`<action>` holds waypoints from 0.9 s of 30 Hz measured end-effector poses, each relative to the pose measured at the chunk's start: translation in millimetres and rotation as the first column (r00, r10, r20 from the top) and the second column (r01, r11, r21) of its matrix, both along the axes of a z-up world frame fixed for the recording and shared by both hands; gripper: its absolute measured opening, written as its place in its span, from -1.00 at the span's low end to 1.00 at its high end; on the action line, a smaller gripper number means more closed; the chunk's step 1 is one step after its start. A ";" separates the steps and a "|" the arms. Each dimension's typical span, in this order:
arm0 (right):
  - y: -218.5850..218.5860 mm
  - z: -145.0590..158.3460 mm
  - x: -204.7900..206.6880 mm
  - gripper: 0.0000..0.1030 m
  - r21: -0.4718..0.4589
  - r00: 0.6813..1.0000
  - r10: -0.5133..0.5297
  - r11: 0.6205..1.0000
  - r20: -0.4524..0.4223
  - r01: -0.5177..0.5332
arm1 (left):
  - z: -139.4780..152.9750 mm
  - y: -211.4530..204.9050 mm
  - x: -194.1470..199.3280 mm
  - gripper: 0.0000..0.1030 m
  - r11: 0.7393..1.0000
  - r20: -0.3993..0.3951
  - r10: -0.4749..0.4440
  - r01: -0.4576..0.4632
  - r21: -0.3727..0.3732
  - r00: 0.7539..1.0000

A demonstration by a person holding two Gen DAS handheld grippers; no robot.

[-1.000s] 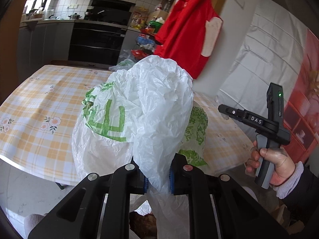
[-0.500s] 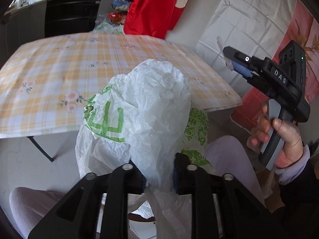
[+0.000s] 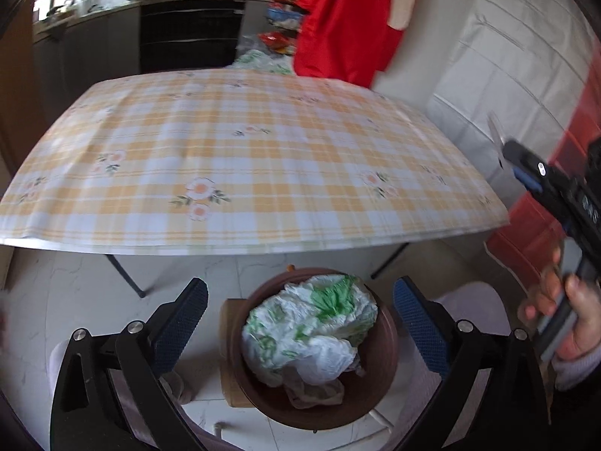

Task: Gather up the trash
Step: 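Drop the white plastic bag into the pink bin with the left tool while the right holds the lid, then drop the clear lid into the pink bin, opening the right tool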

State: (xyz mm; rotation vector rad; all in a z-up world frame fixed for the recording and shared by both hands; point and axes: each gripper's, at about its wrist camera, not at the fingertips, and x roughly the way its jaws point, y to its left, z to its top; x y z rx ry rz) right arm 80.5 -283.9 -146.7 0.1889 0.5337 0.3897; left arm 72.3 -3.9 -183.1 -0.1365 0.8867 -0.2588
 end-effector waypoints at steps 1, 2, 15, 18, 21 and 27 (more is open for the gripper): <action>1.4 0.2 -1.9 0.29 -0.007 1.000 0.005 1.000 0.001 -0.005 | 4.1 5.7 -0.4 0.88 0.999 0.024 0.032 -0.032 0.003 0.999; 2.9 0.2 -3.8 0.29 -0.014 1.000 0.009 1.000 0.002 -0.009 | 8.6 8.7 -3.3 0.88 0.998 0.047 0.056 -0.056 0.010 0.997; 39.5 -2.5 -23.8 0.30 -0.105 0.996 0.088 0.990 -0.022 -0.090 | 53.8 32.8 -26.9 0.88 0.959 0.249 0.227 -0.261 0.115 0.942; 49.6 -1.3 -26.6 0.33 -0.115 0.993 0.116 0.986 -0.023 -0.118 | 57.1 37.7 -33.2 0.88 0.965 0.264 0.224 -0.251 0.075 0.938; 57.2 1.2 -30.3 0.85 -0.133 0.992 0.125 0.983 -0.005 -0.124 | 59.8 39.4 -37.2 0.89 0.965 0.291 0.225 -0.254 0.065 0.930; 60.3 5.5 -32.3 0.88 -0.183 0.996 0.080 0.980 0.028 -0.074 | 58.9 35.7 -39.6 0.89 0.970 0.315 0.201 -0.234 0.071 0.928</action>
